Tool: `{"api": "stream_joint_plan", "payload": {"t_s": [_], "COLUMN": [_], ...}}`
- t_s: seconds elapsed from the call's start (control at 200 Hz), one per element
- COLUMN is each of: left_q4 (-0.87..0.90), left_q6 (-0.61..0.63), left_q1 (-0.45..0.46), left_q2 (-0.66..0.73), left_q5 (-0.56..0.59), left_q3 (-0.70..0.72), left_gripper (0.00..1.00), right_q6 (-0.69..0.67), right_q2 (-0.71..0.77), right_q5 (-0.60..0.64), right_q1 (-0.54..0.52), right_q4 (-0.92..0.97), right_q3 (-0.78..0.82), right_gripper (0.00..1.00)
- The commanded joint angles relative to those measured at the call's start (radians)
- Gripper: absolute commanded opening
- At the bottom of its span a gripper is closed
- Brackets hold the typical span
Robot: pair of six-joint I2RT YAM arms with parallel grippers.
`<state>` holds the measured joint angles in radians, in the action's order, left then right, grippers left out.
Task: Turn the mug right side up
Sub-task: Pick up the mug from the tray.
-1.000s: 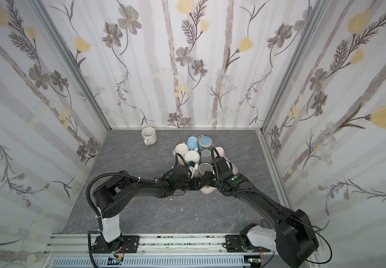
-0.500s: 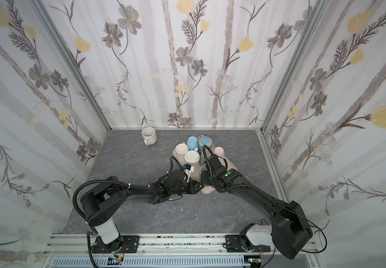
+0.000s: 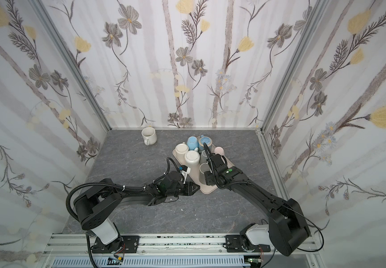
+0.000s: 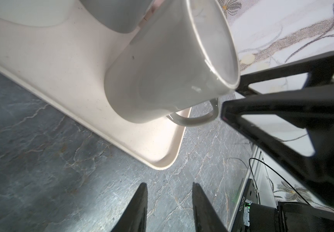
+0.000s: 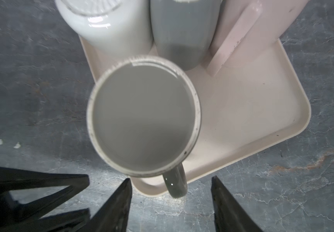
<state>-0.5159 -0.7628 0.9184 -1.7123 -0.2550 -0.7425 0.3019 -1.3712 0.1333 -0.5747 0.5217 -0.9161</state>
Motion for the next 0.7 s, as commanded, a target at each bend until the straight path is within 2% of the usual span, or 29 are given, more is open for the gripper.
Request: {"api": "stream_joint_plan", "payload": {"t_s": [0.0,0.13,0.425,0.55,0.695], "left_q4": [0.001,0.003,0.016,0.02,0.05], "left_q6": [0.013,0.012,0.014,0.014,0.027], "left_q1": [-0.006,-0.007,-0.029,-0.046,-0.09], "left_q2": [-0.014,-0.015,-0.006,0.012,0.068], "left_q5": [0.004,0.006,0.002,0.0,0.007], "left_q3": [-0.016,-0.017,-0.014,-0.012,-0.003], "left_gripper": [0.36,0.36,0.36,0.37,0.38], "right_q6": [-0.036,-0.05,-0.068,-0.073,-0.071], "right_q2": [-0.05,-0.092,-0.082,-0.061,-0.017], "right_q5": [0.002,0.008,0.032,0.039,0.045], "right_q1": [-0.001,0.0,-0.002,-0.002,-0.008], "right_q4": [0.011,-0.004,-0.035,-0.043,-0.063], "right_q3": [-0.016,-0.028,-0.041,-0.034,-0.019], "right_gripper": [0.6,0.51,0.13,0.0,0.0]}}
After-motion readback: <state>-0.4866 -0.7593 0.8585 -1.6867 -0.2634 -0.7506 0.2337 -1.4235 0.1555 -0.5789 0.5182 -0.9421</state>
